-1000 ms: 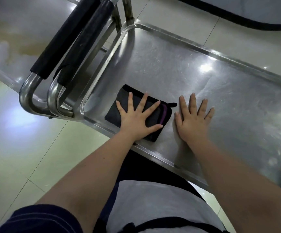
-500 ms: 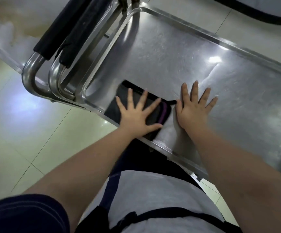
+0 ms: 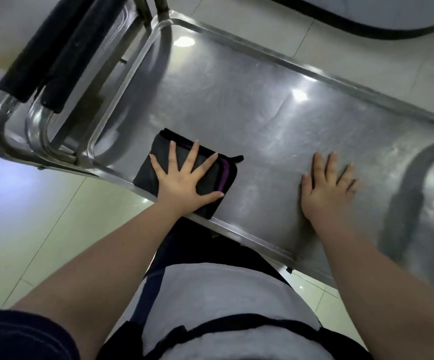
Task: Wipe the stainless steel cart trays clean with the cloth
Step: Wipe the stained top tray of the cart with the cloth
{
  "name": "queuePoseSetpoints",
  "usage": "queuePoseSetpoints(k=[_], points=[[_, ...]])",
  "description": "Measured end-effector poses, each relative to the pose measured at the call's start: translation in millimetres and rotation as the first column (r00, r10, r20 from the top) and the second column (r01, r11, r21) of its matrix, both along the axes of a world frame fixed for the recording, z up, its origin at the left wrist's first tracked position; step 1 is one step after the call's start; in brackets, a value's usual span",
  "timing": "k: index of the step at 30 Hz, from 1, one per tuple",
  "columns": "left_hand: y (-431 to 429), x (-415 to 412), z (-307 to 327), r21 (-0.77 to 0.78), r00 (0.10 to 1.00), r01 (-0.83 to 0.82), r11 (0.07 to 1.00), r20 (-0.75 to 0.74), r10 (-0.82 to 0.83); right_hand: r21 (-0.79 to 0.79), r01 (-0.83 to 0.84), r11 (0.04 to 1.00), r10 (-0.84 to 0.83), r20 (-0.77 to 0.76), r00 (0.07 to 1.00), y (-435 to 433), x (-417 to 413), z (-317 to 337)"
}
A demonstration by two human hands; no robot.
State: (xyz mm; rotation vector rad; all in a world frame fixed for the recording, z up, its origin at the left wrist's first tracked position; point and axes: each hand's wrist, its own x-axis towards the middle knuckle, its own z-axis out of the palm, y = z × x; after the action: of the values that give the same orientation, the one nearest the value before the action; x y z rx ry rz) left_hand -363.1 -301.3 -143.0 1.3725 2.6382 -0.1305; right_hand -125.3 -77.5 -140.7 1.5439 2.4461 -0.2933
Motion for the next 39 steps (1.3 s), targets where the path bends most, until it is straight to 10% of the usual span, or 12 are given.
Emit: queuePoseSetpoints(k=[9,20,26,39], points=[[70.0,115.4,5.3,0.035,0.940,0.322,0.946,0.112,-0.323,0.000,-0.030,1.000,0.030,-0.067,0.997,3.8,4.8,-4.1],[29.4,-7.0,1.3,-0.004,0.974,-0.206,0.978,0.092,0.206,0.008,-0.019,1.000,0.019,-0.062,0.998,4.6,0.7,-9.5],[83.6,81.6,-7.0,0.046,0.994,0.082,0.996,0.075,-0.085,0.030,-0.041,0.999,0.043,-0.062,0.997,1.9,2.1,-9.6],[313.6,11.5,0.6,-0.023,0.976,0.090,0.996,0.199,-0.084,0.071,-0.033,0.997,0.039,-0.089,0.995,4.2,1.1,-14.1]])
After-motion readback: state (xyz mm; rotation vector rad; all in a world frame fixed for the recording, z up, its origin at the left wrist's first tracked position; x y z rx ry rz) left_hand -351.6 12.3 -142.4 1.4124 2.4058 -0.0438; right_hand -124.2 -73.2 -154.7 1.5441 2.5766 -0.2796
